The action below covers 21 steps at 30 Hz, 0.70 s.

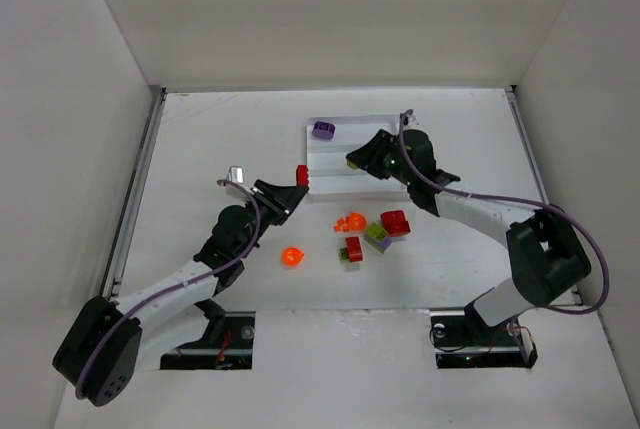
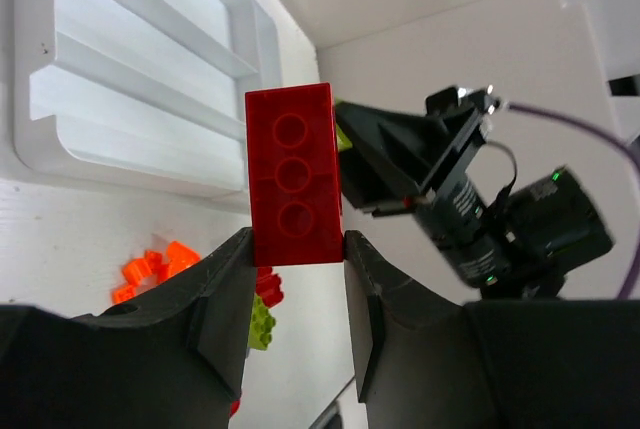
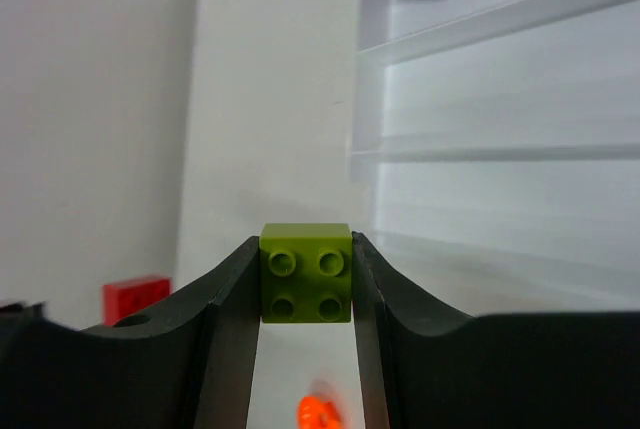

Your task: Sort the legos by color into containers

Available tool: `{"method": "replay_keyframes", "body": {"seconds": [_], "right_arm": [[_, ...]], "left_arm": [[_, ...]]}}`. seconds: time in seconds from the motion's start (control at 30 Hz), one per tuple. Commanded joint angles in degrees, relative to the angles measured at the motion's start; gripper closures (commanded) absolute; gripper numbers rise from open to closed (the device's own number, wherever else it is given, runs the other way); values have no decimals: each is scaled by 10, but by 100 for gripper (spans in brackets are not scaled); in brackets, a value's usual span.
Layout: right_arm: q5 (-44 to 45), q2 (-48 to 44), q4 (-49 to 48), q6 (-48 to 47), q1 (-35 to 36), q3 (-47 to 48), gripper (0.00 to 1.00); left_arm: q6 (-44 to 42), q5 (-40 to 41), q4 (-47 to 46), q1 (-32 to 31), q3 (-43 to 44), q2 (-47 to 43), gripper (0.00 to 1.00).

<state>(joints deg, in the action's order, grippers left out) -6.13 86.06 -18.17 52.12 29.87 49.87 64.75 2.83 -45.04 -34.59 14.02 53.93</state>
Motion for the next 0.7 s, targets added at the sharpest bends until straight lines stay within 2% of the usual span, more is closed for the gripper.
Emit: {"method": "replay_keyframes", "body": {"seconds": [0.0,0.33,0.67], "right_arm": [[84,38,148,-123,1,72,65],[137,156,255,-197,8,200,64],[160,177,252,-201,-30,225,63]], "left_arm": [[-69,-10,30,-7,36,6,85],[-124,-8,35,-19,54,41,84],[-175,-1,6,-42,70,93,84]]}}
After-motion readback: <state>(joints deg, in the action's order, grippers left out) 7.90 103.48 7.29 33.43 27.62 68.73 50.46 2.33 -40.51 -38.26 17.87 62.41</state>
